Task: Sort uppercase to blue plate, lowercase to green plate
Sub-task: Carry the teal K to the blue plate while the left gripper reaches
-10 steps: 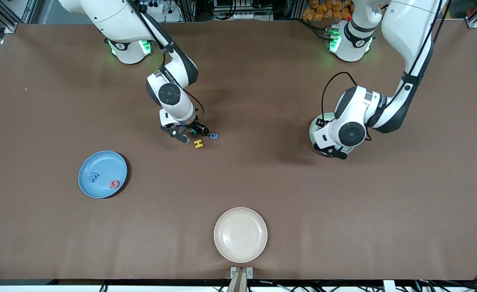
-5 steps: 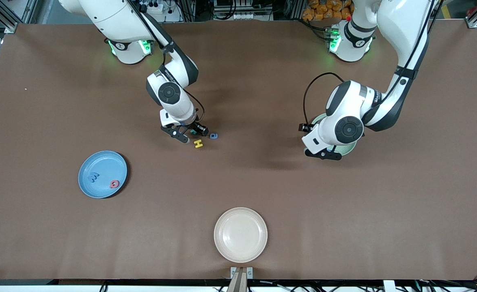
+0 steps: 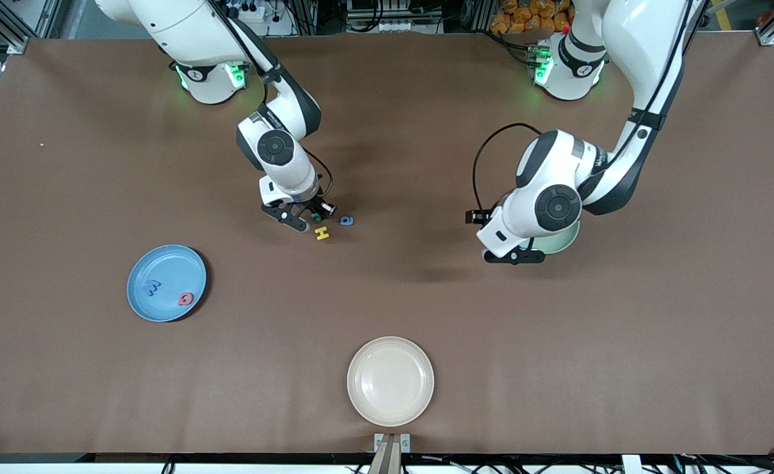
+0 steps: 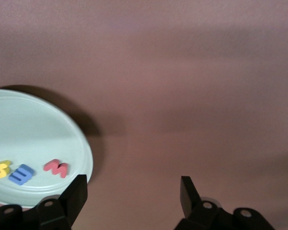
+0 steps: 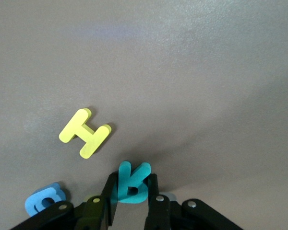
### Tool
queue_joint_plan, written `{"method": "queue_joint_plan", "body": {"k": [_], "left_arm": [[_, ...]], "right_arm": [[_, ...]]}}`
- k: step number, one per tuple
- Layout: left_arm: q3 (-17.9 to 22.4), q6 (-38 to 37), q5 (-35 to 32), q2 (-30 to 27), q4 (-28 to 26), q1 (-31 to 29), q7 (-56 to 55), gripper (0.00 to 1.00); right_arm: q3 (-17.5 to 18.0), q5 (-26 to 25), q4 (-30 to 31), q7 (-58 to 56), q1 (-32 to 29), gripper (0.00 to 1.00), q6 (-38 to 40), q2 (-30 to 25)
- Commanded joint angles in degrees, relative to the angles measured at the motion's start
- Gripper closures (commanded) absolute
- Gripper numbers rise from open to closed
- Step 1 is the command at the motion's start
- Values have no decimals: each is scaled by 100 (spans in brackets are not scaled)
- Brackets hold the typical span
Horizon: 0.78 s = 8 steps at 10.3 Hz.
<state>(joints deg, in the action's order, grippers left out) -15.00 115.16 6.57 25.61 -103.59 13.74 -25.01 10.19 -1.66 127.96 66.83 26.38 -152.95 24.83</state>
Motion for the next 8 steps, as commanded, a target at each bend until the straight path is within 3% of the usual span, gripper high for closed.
{"method": "queue_joint_plan", "body": {"k": [1,4,6,8], "left_arm": [[6,120,343,40,207,119,-188,14],[23,155,397,399,628,506,-810,14],[23,304,380,864,1102,770,-1389,14],[102,349,327,1243,1673,1129,-1943,14]], "right_arm": [[-9,-159,18,68,-263,100,2,-346],[-9,-825,-183,-231,-1053,100,186,-637],[-17,-1545,-421,-476,-1589,100,510,-602],[-52,-1880,-553,-906,-1977,100,958,-611]]}}
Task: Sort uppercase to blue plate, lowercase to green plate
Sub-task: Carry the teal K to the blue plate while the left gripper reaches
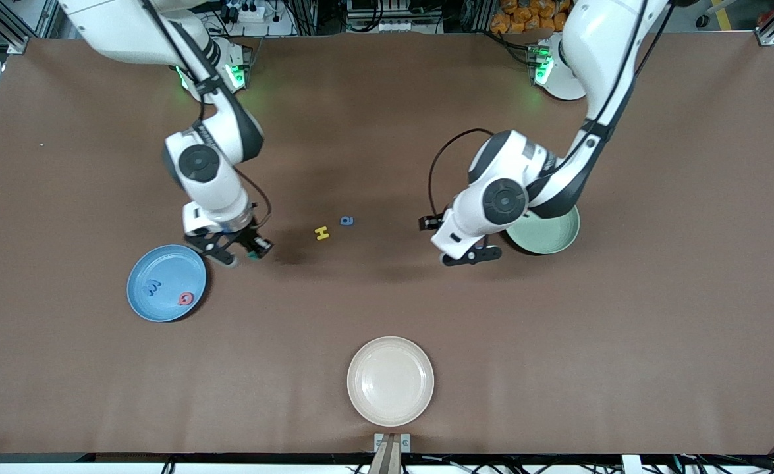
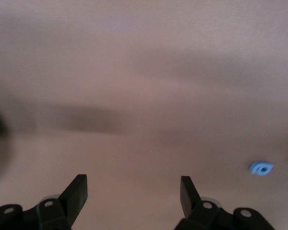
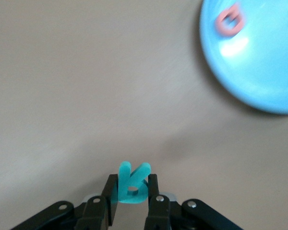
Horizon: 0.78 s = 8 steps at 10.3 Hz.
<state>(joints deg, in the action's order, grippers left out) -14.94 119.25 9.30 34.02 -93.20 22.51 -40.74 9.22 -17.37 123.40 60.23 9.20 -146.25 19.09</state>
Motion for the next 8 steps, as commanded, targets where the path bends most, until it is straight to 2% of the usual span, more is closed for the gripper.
{"method": "queue_joint_plan", "body": {"k": [1,3,5,6,7,8], "left_arm": [[149,-34,-33,525,802,427,-565,14],[158,167,-584,736,1057,797,-1116,14],[211,501,-1165,1218,1582,1175,-1960,14],[254,572,-1306,1438,1759,1368,-2164,14],[490,660,-1491,1501,1779,1613,-2332,14],[684,661,-1545,1537,1779,1894,-2342,16]], "right_arm": [[53,-546,-88,-379,-504,100,359,-28],[45,-933,-35,-756,-987,100,508,-11],[45,-1205,-35,-1397,-1593,100,615,42],[53,-1251,-35,-1443,-1692,100,624,59],[53,-1251,-44,-1409,-1676,64,641,94],[53,-1251,-53,-1435,-1675,1,632,103]]}}
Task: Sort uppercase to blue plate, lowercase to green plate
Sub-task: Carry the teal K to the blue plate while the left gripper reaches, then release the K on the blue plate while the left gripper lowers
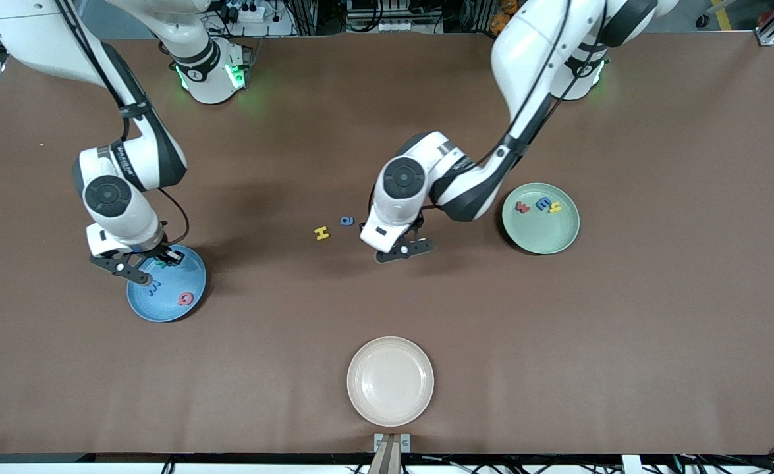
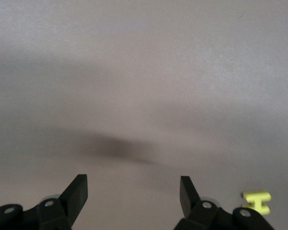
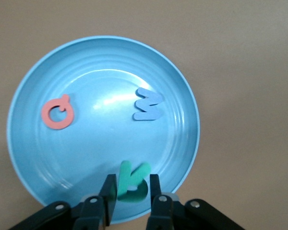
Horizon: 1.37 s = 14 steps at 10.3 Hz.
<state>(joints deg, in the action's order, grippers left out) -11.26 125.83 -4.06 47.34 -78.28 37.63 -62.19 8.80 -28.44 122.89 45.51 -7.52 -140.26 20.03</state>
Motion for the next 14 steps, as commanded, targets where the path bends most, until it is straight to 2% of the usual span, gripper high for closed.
{"method": "queue_joint_plan", "body": {"k": [1,4,6,9,11,14], "left_arm": [[483,3,-209,214,330,568,-223,17],[756,177,-210,381,752,955,-407,16],[792,659,-192,416,779,1062,-661,15],[766,1240,-139,627,849,1106,-1503,15],[784,1469,219,706,849,1098,-2267,15],[784,1479,449,724,841,1071,-3699,15]], "right_arm": [[96,-144,-20,-7,-4,0,43,1],[131,-144,-72,-7,40,0,34,1],[140,-144,-99,1,180,0,34,-8],[140,-118,-213,80,496,0,139,-8],[140,-82,-327,246,689,0,341,1],[140,-82,-573,713,954,0,368,141]]}}
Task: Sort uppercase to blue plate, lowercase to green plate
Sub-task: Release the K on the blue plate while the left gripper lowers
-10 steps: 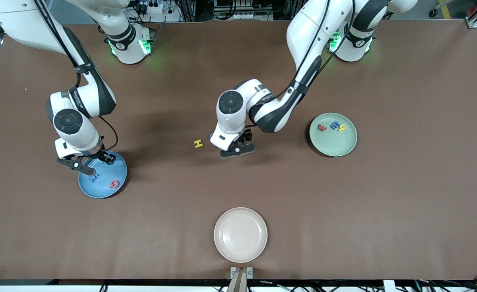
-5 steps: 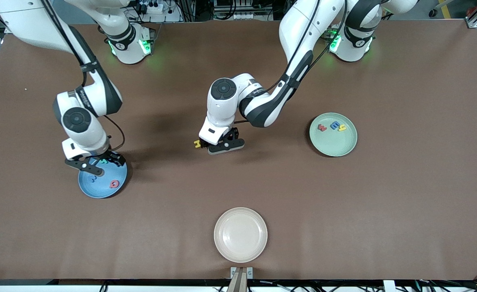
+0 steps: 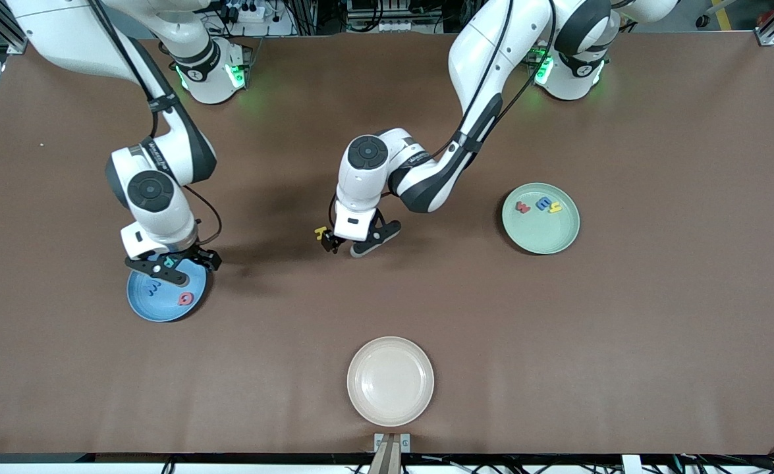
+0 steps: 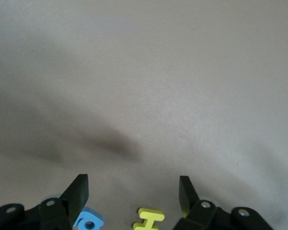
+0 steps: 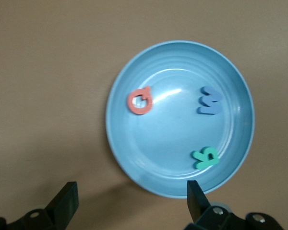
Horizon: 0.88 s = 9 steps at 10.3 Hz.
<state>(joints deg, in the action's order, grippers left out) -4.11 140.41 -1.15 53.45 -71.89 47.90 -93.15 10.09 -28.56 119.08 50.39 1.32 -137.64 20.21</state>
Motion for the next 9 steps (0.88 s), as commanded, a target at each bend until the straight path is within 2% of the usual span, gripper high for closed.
{"method": "queue_joint_plan", "body": {"k": [1,4,7,9], "left_arm": [[77,22,228,113,193,35,-1026,15],[86,22,326,113,149,9,-2441,15],[103,-40,326,148,105,70,-2980,15],[77,-372,456,227,88,192,-3157,15]], "right_arm": [[11,-71,-201,261,88,0,106,149],[11,-71,-201,376,159,0,106,167],[11,-71,-192,349,53,0,115,194],[2,-71,-201,36,-43,0,106,246]]}}
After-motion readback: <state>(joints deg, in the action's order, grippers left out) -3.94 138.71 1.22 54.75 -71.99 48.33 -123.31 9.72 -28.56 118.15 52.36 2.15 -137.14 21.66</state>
